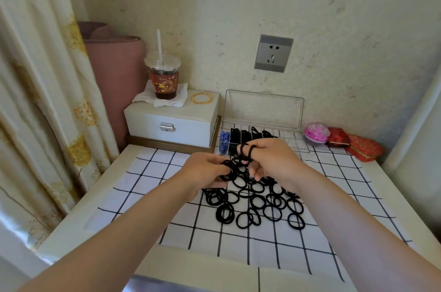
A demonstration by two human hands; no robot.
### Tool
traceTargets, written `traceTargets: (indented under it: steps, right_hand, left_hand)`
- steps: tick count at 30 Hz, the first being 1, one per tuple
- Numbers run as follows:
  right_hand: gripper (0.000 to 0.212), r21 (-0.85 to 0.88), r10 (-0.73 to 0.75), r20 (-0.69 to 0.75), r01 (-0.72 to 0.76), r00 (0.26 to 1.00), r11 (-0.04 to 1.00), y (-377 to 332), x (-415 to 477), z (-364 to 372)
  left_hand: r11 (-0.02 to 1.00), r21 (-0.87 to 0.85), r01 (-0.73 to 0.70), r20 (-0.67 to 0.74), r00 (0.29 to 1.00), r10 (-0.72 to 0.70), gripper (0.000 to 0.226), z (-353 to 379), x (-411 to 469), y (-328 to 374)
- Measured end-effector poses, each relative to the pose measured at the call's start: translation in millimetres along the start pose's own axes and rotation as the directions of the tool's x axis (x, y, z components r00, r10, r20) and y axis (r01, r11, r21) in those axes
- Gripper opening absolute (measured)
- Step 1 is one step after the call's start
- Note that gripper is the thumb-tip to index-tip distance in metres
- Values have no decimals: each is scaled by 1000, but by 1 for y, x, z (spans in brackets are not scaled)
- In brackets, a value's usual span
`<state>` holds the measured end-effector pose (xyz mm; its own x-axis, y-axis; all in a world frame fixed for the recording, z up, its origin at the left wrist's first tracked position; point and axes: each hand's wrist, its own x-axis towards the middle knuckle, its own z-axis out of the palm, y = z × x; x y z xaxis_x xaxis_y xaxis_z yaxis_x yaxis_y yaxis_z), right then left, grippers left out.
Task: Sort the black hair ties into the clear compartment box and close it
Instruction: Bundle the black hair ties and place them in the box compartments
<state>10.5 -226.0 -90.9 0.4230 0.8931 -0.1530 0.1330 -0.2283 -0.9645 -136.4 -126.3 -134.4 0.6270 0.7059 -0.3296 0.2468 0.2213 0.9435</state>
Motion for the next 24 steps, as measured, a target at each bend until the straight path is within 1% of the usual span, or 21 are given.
traceTargets:
  steps: [2,3,5,8,10,12,15,18,21,24]
  right_hand:
    - [11,-64,5,113,3,994,998,-2,-4,4]
    - [13,-108,16,136,-1,991,994,-1,-5,6]
    - [16,-147,29,122,-11,992,989,1,-5,8]
    - [12,-175,33,58,-23,998,984,4,-3,6]
    - [9,-248,20,26,-13,999,969,5,-2,5]
    - [6,-338,-3,7,5,1000,941,6,-3,6]
    - [4,-463,-68,10,65,998,884,7,-4,11]
    - [3,-533,-139,27,132,990,836,9,-4,12]
    - [0,-505,-157,67,169,985,846,9,-3,7]
    - [5,-429,-104,118,145,988,892,7,-2,3]
  left_hand:
    - [1000,-15,-18,57,998,18,25,0,-2,2]
    - [999,-36,-23,93,995,26,27,1,-4,4]
    - [996,-83,-15,172,985,29,29,0,-8,8]
    - [985,-167,43,276,961,5,24,-2,-12,13]
    - [967,-240,85,317,948,-5,25,-3,-14,14]
    - [971,-230,68,349,937,17,29,-4,-15,13]
    - [992,-127,9,333,942,34,31,-1,-15,9]
    - [993,-117,22,319,948,17,27,0,-13,8]
    - [995,-100,-3,311,950,34,25,-3,-11,9]
    - [998,-49,-41,314,948,54,25,-4,-12,11]
